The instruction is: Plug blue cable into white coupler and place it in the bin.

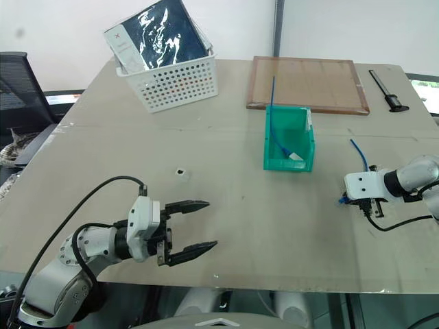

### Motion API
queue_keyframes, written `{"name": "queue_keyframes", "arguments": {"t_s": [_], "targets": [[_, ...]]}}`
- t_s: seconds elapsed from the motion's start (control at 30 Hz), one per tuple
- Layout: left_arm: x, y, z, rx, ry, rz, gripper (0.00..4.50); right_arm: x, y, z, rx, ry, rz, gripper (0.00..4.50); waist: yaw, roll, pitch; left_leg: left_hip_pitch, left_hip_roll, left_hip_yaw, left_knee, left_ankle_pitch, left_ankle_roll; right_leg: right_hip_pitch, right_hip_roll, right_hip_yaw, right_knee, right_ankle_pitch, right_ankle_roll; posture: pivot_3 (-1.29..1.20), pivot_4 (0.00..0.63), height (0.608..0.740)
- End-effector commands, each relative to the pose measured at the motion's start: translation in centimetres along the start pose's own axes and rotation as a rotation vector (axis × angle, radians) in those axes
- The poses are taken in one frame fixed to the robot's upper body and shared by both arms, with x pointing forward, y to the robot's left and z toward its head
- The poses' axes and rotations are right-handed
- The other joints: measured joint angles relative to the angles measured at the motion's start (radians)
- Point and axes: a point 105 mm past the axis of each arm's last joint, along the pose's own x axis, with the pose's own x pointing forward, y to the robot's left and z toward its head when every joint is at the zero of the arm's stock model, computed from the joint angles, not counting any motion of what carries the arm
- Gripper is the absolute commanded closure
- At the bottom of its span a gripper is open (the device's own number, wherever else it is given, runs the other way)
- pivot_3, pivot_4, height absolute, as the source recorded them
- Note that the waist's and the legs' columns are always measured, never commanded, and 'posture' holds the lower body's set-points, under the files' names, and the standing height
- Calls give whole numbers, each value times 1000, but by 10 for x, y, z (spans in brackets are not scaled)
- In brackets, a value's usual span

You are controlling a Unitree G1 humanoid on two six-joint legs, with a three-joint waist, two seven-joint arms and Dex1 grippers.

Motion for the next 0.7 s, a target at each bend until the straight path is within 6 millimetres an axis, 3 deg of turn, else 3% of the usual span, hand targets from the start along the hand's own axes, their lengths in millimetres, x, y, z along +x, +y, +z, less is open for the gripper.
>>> {"name": "queue_keyframes", "arguments": {"t_s": [0.03,0.07,0.13,0.3,0.4,0.5,0.53,0.63,0.7], "targets": [[3,-3,9,41,-16,-8,0,0,0,17,24,-57,27,4439,-2,0,0,0,0,0,0,0,0,0,0,0,1,0,0,0,150,738],[3,-2,9,42,-16,-6,0,1,0,21,34,-71,28,4439,-5,0,0,0,0,0,0,0,0,0,0,0,1,0,0,0,150,738],[2,0,9,40,-13,13,0,5,1,48,74,-164,43,4439,-6,0,0,0,1,-1,0,0,0,0,1,-1,1,0,0,0,150,738],[-1,14,3,70,-9,115,0,40,-4,119,106,-324,5,4439,-16,0,0,0,1,-6,-1,0,0,-1,1,0,1,1,2,0,150,738],[-1,19,-2,85,23,128,0,64,-16,140,112,-323,-55,4439,-15,0,0,-1,1,-7,-1,0,0,-1,1,-1,1,2,3,0,150,738],[-1,24,-5,97,46,134,0,77,-22,154,99,-356,-72,4439,-9,0,0,-2,-1,-8,0,0,0,-2,0,-2,1,2,3,0,150,738],[-1,26,-5,97,50,132,0,78,-22,157,111,-377,-69,3707,-9,0,0,-2,-2,-9,0,0,0,-2,0,-2,1,2,3,0,150,738],[2,32,-8,101,79,133,0,76,-18,158,89,-409,-66,2485,-8,0,0,-2,-2,-9,0,0,0,-2,0,-2,1,2,4,0,150,738],[7,35,-7,109,88,111,0,64,-17,161,127,-484,-92,1677,-7,0,0,-3,-2,-10,0,0,0,-2,0,-3,1,2,4,0,150,738]]}}
